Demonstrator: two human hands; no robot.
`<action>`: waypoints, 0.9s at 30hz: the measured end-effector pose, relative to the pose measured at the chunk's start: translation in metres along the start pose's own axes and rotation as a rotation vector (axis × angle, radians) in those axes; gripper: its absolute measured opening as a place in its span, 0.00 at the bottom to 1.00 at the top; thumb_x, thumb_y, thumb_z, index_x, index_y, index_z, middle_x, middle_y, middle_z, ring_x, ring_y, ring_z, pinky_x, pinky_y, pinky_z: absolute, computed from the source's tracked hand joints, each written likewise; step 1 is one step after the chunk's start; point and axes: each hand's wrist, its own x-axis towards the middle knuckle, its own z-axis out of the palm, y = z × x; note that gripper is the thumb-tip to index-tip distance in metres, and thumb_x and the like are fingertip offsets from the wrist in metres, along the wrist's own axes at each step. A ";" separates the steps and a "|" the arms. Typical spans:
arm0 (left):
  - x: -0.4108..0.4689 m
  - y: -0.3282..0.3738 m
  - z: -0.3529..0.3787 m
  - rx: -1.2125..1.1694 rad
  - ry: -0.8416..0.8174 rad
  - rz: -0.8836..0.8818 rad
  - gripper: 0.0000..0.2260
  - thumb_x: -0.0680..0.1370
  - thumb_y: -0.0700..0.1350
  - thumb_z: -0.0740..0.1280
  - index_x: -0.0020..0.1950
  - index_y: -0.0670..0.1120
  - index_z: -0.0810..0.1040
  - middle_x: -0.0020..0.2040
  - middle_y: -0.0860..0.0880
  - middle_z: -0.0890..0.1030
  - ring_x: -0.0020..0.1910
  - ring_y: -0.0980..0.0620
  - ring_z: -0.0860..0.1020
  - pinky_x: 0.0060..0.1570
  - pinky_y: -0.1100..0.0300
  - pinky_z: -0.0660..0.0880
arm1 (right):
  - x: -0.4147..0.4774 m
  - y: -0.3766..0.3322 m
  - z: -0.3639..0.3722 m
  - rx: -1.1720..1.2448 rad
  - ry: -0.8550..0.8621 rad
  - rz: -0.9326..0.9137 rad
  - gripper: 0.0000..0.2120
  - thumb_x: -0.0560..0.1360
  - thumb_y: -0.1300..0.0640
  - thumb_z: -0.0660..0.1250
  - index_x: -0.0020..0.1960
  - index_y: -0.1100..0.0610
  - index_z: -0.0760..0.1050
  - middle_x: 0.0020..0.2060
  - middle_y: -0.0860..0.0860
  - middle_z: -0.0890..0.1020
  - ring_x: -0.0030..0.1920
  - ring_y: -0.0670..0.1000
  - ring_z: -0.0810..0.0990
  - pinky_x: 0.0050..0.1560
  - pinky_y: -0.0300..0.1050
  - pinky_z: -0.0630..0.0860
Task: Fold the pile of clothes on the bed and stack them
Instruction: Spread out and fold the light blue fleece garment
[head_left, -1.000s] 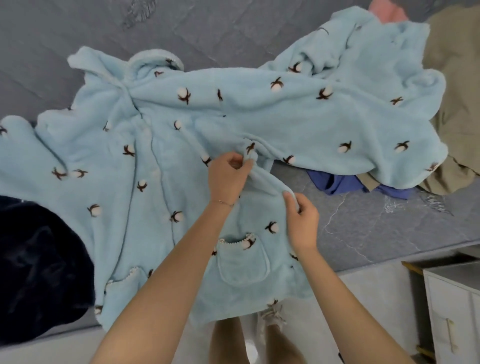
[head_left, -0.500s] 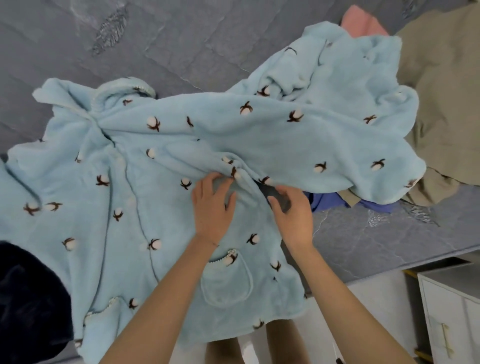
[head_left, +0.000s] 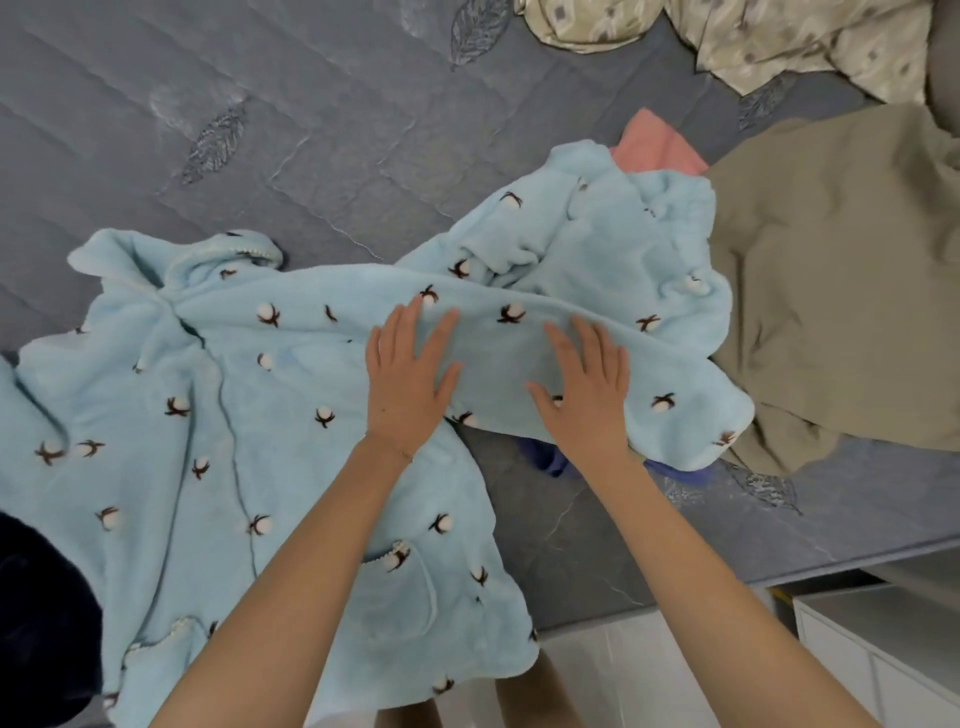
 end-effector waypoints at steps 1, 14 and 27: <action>0.005 0.007 0.002 -0.001 -0.005 0.047 0.23 0.81 0.53 0.58 0.77 0.52 0.63 0.77 0.40 0.61 0.76 0.40 0.57 0.73 0.42 0.54 | 0.004 0.008 -0.003 -0.010 -0.013 0.022 0.29 0.76 0.44 0.59 0.75 0.54 0.66 0.73 0.59 0.67 0.75 0.62 0.60 0.73 0.64 0.55; 0.056 0.084 0.025 -0.062 0.092 -0.048 0.12 0.77 0.50 0.62 0.52 0.45 0.81 0.56 0.41 0.77 0.54 0.45 0.66 0.42 0.48 0.75 | 0.021 0.073 -0.036 -0.041 -0.008 0.213 0.16 0.73 0.46 0.70 0.50 0.59 0.79 0.45 0.56 0.79 0.49 0.61 0.76 0.55 0.51 0.62; 0.090 0.085 -0.022 -0.405 0.165 -0.213 0.08 0.75 0.38 0.68 0.55 0.43 0.79 0.58 0.44 0.76 0.59 0.45 0.74 0.52 0.83 0.58 | 0.013 0.046 -0.064 0.514 -0.222 0.542 0.20 0.76 0.42 0.67 0.33 0.54 0.69 0.26 0.47 0.74 0.29 0.47 0.71 0.31 0.42 0.66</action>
